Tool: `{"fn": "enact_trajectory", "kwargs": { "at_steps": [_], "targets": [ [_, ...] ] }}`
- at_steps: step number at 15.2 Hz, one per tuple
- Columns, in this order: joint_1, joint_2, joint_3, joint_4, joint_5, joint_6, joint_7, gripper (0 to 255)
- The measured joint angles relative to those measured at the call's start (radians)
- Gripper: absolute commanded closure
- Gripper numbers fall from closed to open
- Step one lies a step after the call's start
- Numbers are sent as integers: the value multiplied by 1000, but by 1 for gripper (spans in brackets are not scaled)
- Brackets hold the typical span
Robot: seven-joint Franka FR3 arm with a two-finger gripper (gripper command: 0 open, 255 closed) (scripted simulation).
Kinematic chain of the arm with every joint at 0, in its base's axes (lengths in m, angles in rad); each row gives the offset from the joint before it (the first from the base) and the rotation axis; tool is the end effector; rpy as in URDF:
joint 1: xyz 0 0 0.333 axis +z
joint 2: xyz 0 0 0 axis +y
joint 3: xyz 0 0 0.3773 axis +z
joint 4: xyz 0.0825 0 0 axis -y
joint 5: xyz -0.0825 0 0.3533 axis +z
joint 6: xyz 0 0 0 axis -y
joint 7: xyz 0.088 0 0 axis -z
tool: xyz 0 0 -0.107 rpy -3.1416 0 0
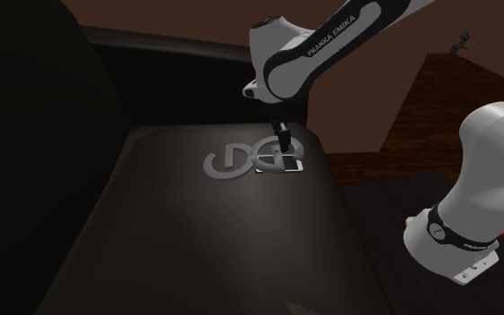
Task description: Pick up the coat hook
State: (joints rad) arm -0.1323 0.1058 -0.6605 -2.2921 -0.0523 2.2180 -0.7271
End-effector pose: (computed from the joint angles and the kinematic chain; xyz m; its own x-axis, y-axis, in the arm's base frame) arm 0.3448 -0.3456 0.3851 0.9821 -0.0298 -0.1861 -0.0361 -0.9989 -0.0306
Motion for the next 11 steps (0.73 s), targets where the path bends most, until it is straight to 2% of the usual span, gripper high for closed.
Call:
{"fn": "enact_trajectory", "kwargs": {
  "at_steps": [8, 11],
  "targets": [
    [0, 0, 0, -1, 0, 2, 0, 255],
    [4, -26, -2, 7, -18, -28, 12, 255]
  ]
}}
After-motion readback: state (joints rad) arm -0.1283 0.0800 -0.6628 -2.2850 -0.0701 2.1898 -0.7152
